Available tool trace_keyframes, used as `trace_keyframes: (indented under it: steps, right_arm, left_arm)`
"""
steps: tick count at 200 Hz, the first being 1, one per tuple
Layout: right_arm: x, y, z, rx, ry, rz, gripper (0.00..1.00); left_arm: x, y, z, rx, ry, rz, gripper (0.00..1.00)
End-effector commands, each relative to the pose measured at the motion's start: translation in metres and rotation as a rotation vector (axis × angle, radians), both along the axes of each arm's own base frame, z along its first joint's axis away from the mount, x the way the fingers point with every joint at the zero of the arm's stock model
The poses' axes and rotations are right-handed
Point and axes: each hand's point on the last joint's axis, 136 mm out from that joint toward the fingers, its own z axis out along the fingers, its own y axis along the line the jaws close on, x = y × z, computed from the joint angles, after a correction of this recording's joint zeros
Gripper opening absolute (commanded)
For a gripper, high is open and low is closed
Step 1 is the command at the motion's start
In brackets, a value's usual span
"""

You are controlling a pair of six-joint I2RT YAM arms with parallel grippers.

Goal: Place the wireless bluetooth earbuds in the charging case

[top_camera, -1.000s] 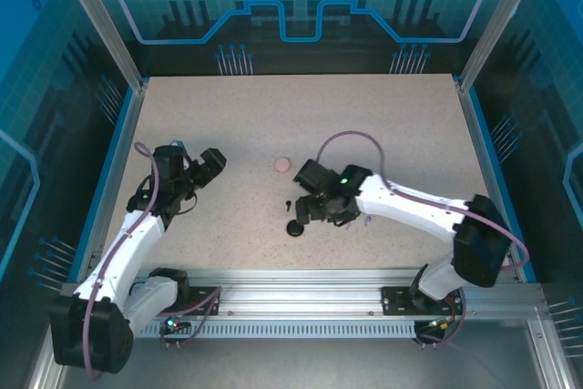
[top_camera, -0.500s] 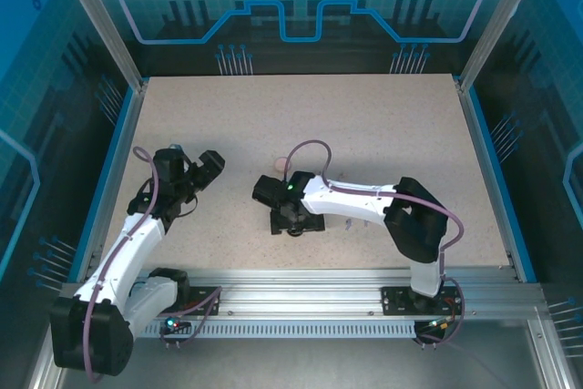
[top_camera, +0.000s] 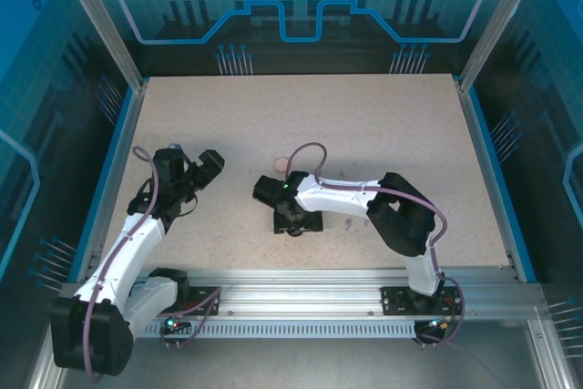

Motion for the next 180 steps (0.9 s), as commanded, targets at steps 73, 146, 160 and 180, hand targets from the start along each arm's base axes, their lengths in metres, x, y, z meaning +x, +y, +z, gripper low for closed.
trace_keyframes:
  steps: [73,146,160,180]
  right_arm:
    - [0.011,0.011,-0.01,0.02,0.02,-0.028,0.69]
    - [0.01,0.001,-0.021,0.005,0.039,-0.044,0.6]
    - [0.009,0.001,-0.021,0.008,0.04,-0.045,0.61]
    - [0.008,0.001,-0.02,0.013,0.042,-0.044,0.6]
  left_arm:
    - [0.006,-0.001,-0.005,0.006,0.0,-0.001,0.99]
    - [0.008,-0.003,-0.006,-0.005,0.009,-0.01,0.99]
    - [0.008,-0.003,-0.005,-0.005,0.007,-0.01,0.99]
    - [0.008,-0.004,-0.005,-0.006,0.009,-0.012,0.99]
